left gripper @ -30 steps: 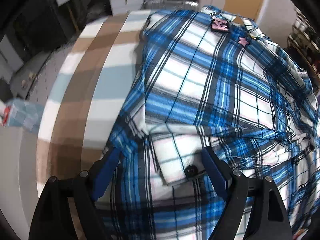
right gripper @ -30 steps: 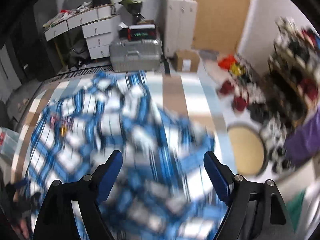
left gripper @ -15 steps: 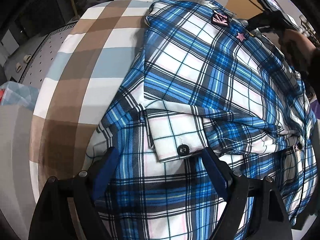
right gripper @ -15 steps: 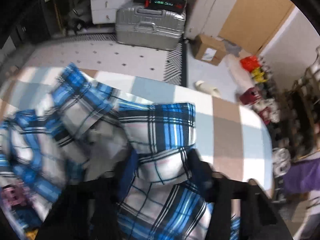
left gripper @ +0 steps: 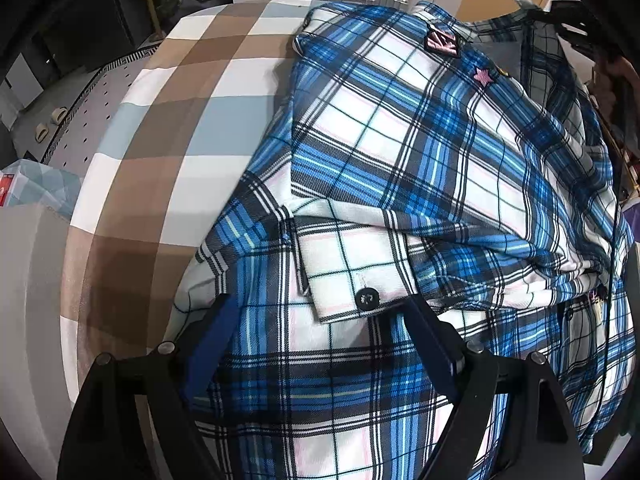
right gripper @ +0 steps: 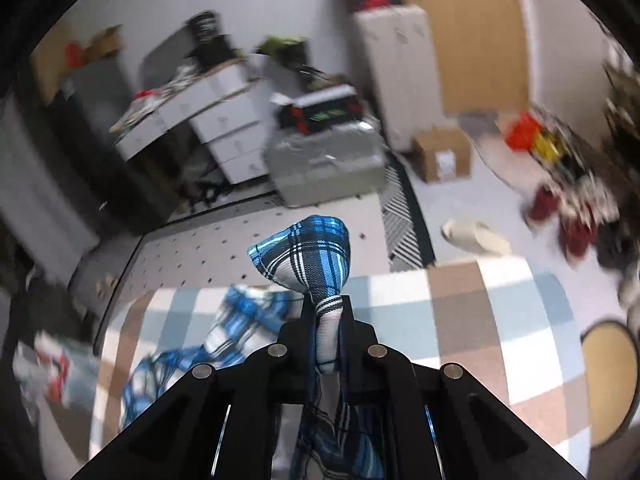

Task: Fold large clothes
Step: 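Grasp the shirt hem with the right gripper and lift it up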

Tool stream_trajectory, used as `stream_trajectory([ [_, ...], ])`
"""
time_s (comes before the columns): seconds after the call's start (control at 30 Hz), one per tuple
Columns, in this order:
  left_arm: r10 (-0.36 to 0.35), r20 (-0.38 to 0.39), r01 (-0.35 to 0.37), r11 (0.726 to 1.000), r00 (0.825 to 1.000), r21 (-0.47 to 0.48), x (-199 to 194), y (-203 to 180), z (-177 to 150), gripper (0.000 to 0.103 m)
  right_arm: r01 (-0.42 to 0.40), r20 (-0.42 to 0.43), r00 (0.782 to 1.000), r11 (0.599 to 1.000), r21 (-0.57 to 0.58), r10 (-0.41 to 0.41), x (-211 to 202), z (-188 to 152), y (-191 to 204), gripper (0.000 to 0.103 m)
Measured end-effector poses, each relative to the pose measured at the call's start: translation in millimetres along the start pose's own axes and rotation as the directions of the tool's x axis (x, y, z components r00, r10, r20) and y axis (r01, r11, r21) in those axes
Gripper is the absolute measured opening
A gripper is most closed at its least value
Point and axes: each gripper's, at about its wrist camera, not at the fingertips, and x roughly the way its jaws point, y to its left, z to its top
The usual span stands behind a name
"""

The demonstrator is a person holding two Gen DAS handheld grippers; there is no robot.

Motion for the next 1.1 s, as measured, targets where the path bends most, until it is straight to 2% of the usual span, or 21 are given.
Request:
stream_trajectory([
  [0.07, -0.003, 0.045, 0.003, 1.0, 0.999, 0.0, -11, 3, 4, 0.082, -0.024, 0.05, 0.998, 0.999, -0.039, 0.026, -14, -6, 6, 0.009],
  [0.13, -0.025, 0.134, 0.022, 1.0, 0.991, 0.021, -34, 1, 5, 0.082, -0.069, 0.089, 0.993, 0.995, -0.071, 0.076, -28, -14, 11, 0.009],
  [0.2, -0.06, 0.2, 0.042, 0.995, 0.978, 0.091, -56, -7, 5, 0.082, -0.115, 0.144, 0.981, 0.986, -0.123, 0.132, -54, -27, 21, 0.009],
  [0.23, -0.068, 0.235, 0.032, 0.987, 0.97, 0.156, -66, -15, 6, 0.082, -0.137, 0.149, 0.976, 0.981, -0.137, 0.157, -58, -32, 22, 0.009],
  [0.27, -0.048, 0.266, -0.01, 0.977, 0.963, 0.214, -74, -23, 10, 0.082, -0.144, 0.165, 0.971, 0.975, -0.166, 0.172, -71, -41, 27, 0.009],
  [0.33, -0.027, 0.295, -0.059, 0.959, 0.955, 0.276, -82, -32, 26, 0.082, -0.182, 0.159, 0.963, 0.963, -0.2, 0.216, -87, -56, 32, 0.009],
  [0.4, -0.089, 0.305, 0.001, 0.961, 0.948, 0.276, -87, -36, 57, 0.082, -0.178, 0.157, 0.963, 0.953, -0.246, 0.22, -97, -70, 39, 0.009],
  [0.5, -0.205, 0.238, 0.144, 0.957, 0.949, 0.253, -88, -40, 123, 0.082, -0.174, 0.12, 0.968, 0.935, -0.308, 0.22, -100, -91, 48, 0.009],
  [0.57, -0.185, 0.19, 0.14, 0.964, 0.964, 0.226, -83, -49, 167, 0.082, -0.178, 0.101, 0.97, 0.927, -0.33, 0.222, -100, -100, 52, 0.009],
  [0.6, -0.191, 0.169, 0.152, 0.964, 0.967, 0.22, -81, -57, 179, 0.082, -0.184, 0.091, 0.97, 0.924, -0.335, 0.226, -98, -104, 53, 0.009],
  [0.67, -0.244, 0.125, 0.221, 0.96, 0.962, 0.171, -69, -70, 223, 0.082, -0.197, 0.087, 0.967, 0.916, -0.349, 0.241, -98, -111, 50, 0.009],
  [0.73, -0.219, 0.068, 0.21, 0.97, 0.973, 0.124, -47, -80, 248, 0.082, -0.218, 0.077, 0.961, 0.902, -0.374, 0.264, -99, -119, 51, 0.009],
  [0.8, -0.176, 0.019, 0.172, 0.977, 0.984, 0.125, -24, -92, 260, 0.082, -0.238, 0.056, 0.957, 0.878, -0.416, 0.285, -102, -128, 54, 0.009],
  [0.87, -0.091, 0.0, 0.089, 0.981, 0.996, 0.172, 0, -111, 267, 0.082, -0.263, 0.02, 0.951, 0.84, -0.474, 0.309, -103, -142, 58, 0.009],
  [0.93, -0.083, -0.016, 0.085, 0.972, 0.996, 0.221, 13, -122, 263, 0.082, -0.28, -0.027, 0.95, 0.804, -0.525, 0.312, -101, -159, 64, 0.009],
  [1.0, -0.091, -0.044, 0.1, 0.957, 0.995, 0.272, 24, -134, 258, 0.082, -0.296, -0.086, 0.949, 0.765, -0.571, 0.303, -94, -176, 71, 0.009],
  [1.1, -0.099, -0.103, 0.132, 0.906, 0.99, 0.401, 36, -159, 246, 0.082, -0.317, -0.134, 0.945, 0.742, -0.59, 0.298, -87, -191, 72, 0.009],
])
